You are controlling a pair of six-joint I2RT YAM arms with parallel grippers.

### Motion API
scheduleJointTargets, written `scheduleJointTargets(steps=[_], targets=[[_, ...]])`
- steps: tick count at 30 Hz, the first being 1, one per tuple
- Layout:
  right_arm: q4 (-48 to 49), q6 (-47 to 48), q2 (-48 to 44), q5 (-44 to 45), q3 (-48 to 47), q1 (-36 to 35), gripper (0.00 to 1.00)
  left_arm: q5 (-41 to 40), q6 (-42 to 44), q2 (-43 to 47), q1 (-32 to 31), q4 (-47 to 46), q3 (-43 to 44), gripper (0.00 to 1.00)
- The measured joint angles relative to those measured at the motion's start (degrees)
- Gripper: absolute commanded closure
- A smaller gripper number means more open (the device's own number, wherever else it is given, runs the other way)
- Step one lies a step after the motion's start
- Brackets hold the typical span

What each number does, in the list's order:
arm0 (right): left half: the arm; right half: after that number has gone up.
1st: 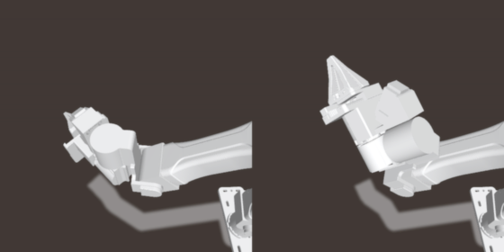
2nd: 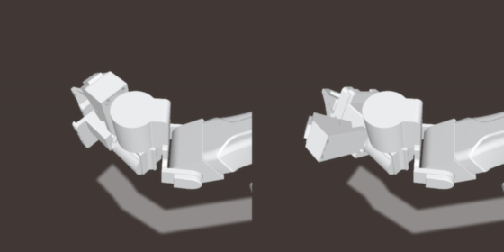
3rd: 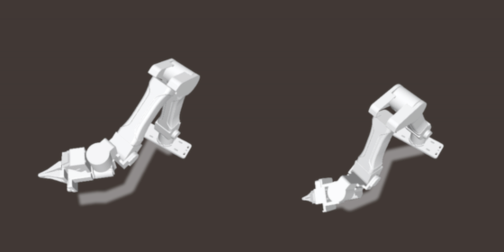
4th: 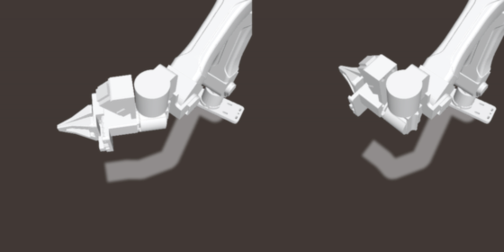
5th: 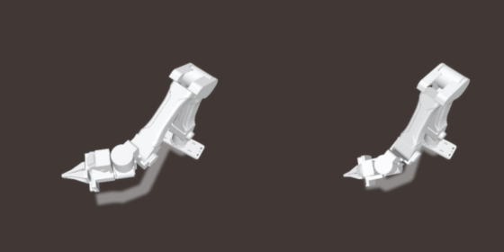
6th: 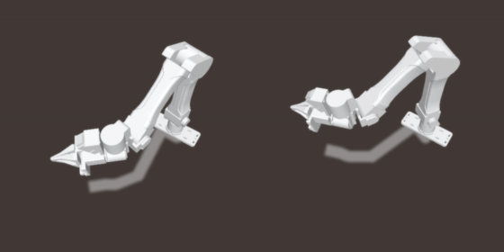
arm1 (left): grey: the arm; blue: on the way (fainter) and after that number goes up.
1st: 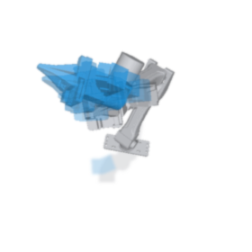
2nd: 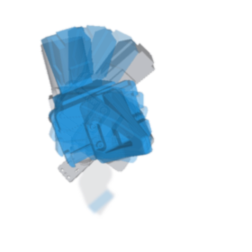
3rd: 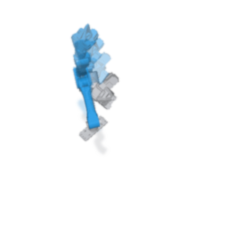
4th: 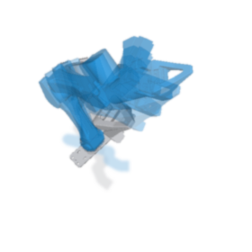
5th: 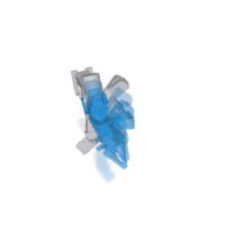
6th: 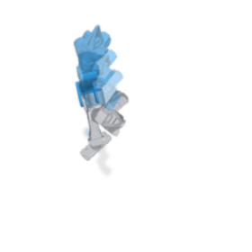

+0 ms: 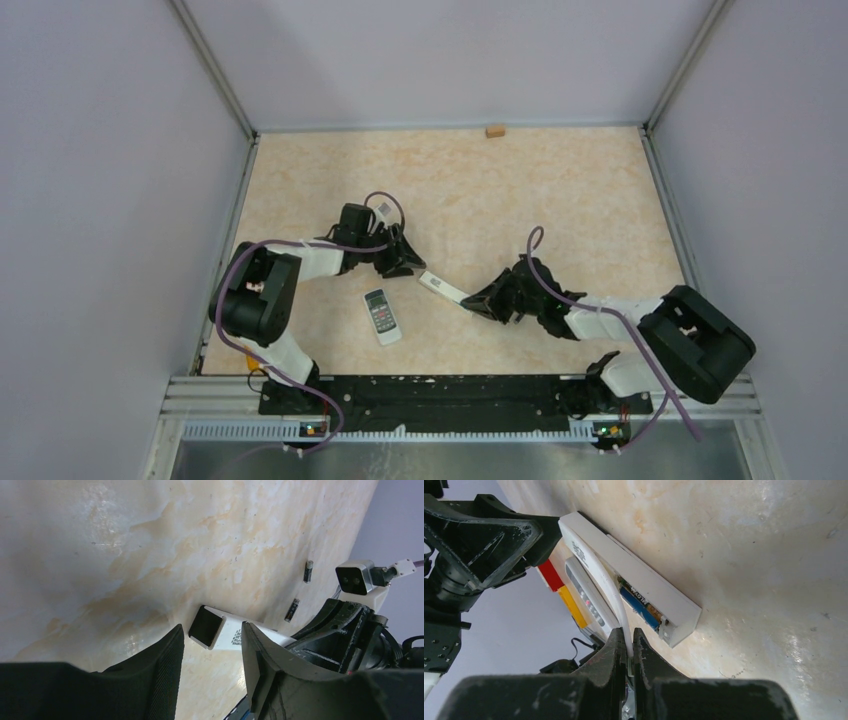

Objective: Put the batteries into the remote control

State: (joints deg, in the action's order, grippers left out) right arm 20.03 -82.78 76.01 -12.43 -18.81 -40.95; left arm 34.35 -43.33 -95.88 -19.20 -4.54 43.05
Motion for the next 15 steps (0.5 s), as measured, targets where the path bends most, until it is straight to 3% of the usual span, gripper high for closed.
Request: scheduleJointTargets(steps=[15], targets=[[-1.8,-2.6,-0.2,3.5,-0.4,-1.9,1.00,0.7,4.8,0.1,-0.9,1.6,-1.2,0.53]])
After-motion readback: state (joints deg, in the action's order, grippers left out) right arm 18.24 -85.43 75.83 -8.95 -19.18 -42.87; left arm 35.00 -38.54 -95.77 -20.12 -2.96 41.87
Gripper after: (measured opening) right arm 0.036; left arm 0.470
